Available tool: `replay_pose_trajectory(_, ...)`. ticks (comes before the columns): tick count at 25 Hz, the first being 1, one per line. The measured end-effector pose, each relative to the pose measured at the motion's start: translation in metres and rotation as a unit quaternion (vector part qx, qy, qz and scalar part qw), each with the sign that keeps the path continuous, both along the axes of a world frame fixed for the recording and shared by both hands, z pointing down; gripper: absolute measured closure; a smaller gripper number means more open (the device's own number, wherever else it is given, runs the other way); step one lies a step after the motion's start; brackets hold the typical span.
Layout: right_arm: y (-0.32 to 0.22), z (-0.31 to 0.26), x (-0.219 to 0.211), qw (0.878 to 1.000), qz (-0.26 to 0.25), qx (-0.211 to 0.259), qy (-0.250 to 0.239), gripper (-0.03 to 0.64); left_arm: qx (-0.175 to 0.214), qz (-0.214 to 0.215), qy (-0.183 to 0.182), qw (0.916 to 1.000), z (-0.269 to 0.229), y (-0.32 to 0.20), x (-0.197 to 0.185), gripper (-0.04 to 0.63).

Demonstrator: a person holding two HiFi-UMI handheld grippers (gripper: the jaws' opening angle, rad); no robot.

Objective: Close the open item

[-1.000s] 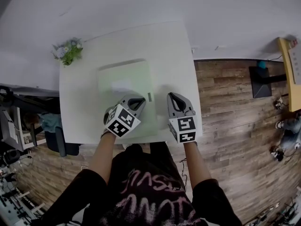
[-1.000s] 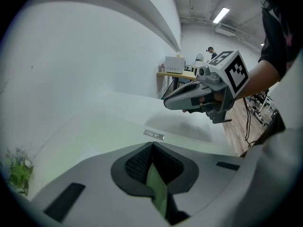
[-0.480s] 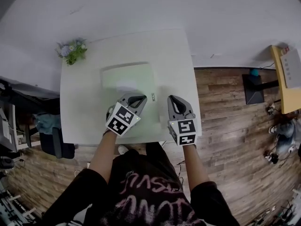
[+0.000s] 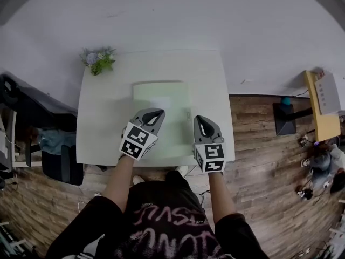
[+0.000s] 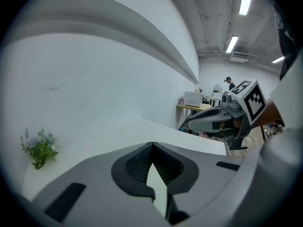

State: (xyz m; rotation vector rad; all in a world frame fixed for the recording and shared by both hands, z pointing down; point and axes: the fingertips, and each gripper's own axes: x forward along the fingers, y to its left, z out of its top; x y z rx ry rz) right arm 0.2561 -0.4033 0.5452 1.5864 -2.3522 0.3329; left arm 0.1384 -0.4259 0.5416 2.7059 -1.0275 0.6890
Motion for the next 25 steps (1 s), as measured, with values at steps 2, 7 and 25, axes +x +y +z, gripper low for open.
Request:
replay_pose_trajectory(2,0.002,-0.008,-0.01,1.0,0.0,0.006,0.003,0.591,0.009,-0.014,0.011,0.9998,-0.011,0.0,-0.016,0.583)
replay_pose_trajectory(7,0.004,-0.026,-0.026,1.0,0.007,0.024,0.012,0.591,0.038,-0.051,0.034,0.9974,-0.039,0.001,-0.058,0.583)
replay_pose_trajectory(25,0.001,-0.109,-0.08,0.994,0.017,0.103,0.019,0.592,0.144,-0.139,0.066,0.9775,-0.137,0.009,-0.182,0.583)
